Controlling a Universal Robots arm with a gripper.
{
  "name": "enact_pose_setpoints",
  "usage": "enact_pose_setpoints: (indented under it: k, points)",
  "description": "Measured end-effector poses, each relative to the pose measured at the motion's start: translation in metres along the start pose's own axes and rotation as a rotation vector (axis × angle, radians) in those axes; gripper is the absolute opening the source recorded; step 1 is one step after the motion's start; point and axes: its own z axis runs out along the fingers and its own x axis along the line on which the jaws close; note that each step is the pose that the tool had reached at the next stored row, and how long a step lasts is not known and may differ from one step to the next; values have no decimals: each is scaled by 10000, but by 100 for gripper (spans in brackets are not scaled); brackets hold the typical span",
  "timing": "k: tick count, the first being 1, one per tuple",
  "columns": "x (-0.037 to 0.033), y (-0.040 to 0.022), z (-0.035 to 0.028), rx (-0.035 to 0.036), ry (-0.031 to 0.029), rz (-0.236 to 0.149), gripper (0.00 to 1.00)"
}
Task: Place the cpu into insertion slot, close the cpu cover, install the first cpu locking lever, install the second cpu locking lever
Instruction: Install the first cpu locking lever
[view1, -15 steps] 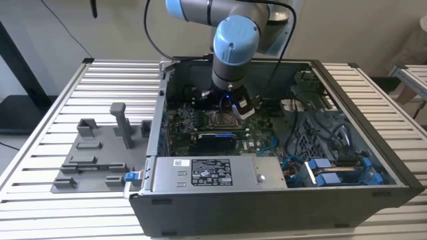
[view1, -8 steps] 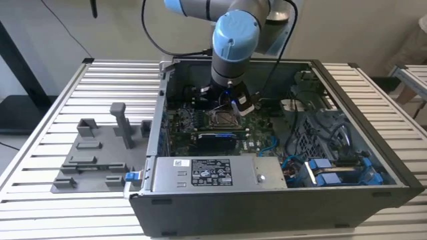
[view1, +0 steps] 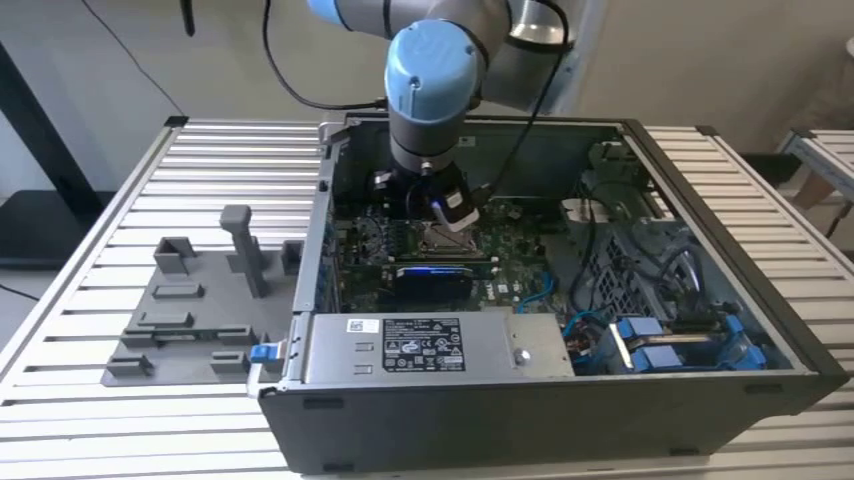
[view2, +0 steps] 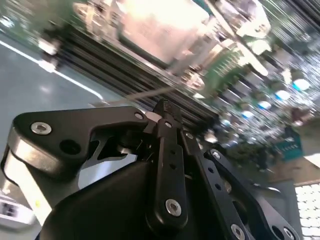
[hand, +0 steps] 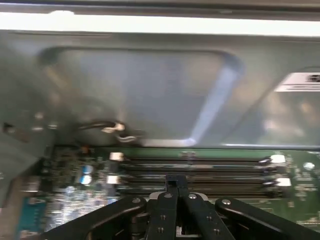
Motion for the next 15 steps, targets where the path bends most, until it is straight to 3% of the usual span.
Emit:
enact_pose_setpoints:
  k: [3, 6, 8, 15]
  points:
    - [41, -7, 5, 72, -3, -3, 11]
    - [41, -17, 2, 295, -7, -1, 11]
    - [41, -28, -4, 362, -22, 33, 11]
    - [30, -58, -17, 373, -24, 70, 11]
